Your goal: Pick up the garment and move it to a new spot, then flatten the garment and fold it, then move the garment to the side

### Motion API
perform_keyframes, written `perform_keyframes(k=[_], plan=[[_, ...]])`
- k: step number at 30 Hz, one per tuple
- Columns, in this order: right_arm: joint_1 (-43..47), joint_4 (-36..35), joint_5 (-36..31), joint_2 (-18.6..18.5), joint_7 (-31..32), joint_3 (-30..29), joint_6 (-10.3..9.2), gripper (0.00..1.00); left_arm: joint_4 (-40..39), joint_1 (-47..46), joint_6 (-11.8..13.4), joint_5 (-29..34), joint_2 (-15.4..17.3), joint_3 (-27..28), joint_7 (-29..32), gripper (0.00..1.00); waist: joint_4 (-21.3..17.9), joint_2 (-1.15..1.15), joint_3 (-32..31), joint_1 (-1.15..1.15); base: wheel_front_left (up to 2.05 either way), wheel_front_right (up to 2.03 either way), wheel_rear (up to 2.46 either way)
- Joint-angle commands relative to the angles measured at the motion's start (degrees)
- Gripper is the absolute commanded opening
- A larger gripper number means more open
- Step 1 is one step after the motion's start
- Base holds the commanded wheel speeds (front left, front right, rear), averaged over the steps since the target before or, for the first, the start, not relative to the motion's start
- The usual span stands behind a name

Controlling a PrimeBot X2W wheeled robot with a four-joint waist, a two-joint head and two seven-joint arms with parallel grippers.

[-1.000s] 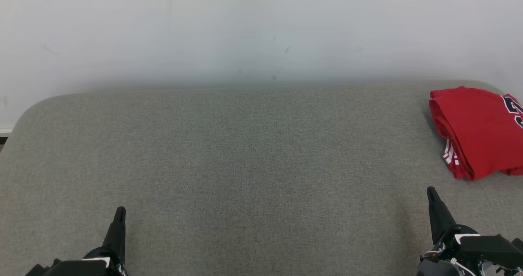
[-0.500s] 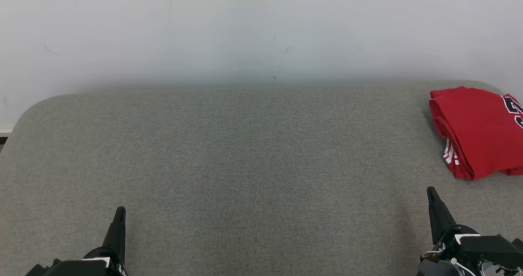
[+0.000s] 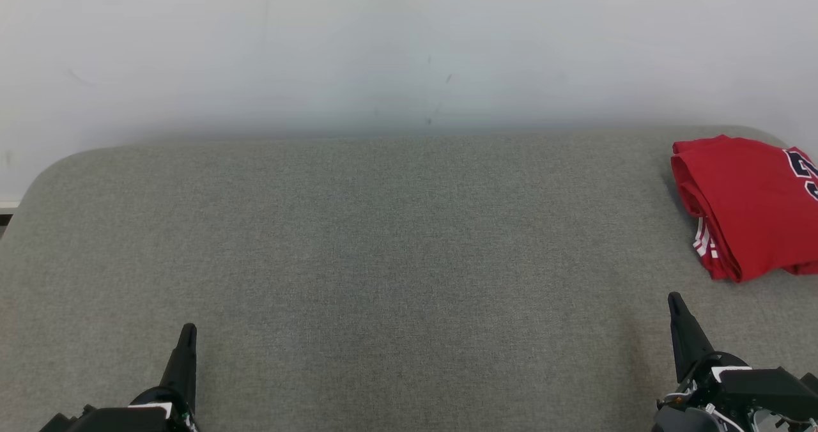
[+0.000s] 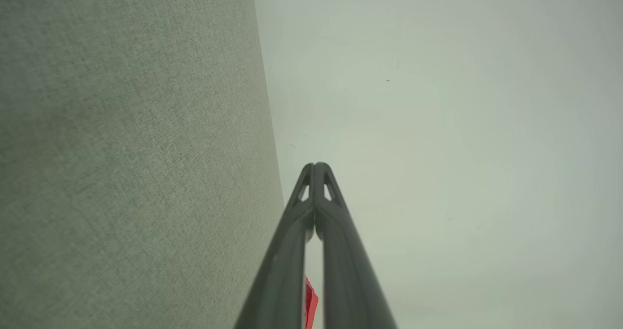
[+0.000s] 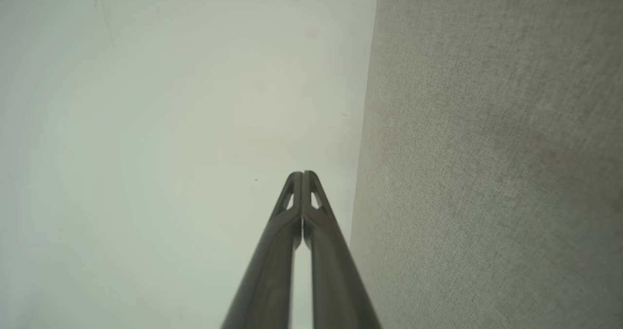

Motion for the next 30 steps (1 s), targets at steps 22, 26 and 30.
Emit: perform_keyframes(k=[22, 26, 30], plan=[[-0.46, 0.02, -0.5, 0.23, 0.33, -0.32, -0.12, 0.0, 0.02, -0.56, -0.16, -0.28, 0.26, 0.18, -0.01, 0.0, 0.0, 0.0, 0.0, 0.0, 0.0, 0.0, 0.0], [-0.47, 0.03, -0.54, 0.25, 0.36, -0.36, -0.12, 0.0, 0.01, -0.56, -0.16, -0.28, 0.26, 0.18, -0.01, 0.0, 0.0, 0.0, 0.0, 0.0, 0.0, 0.0, 0.0], [-0.47, 0.02, -0.56, 0.26, 0.28, -0.37, -0.12, 0.0, 0.03, -0.55, -0.16, -0.28, 0.26, 0.16, -0.01, 0.0, 0.0, 0.0, 0.0, 0.0, 0.0, 0.0, 0.0]])
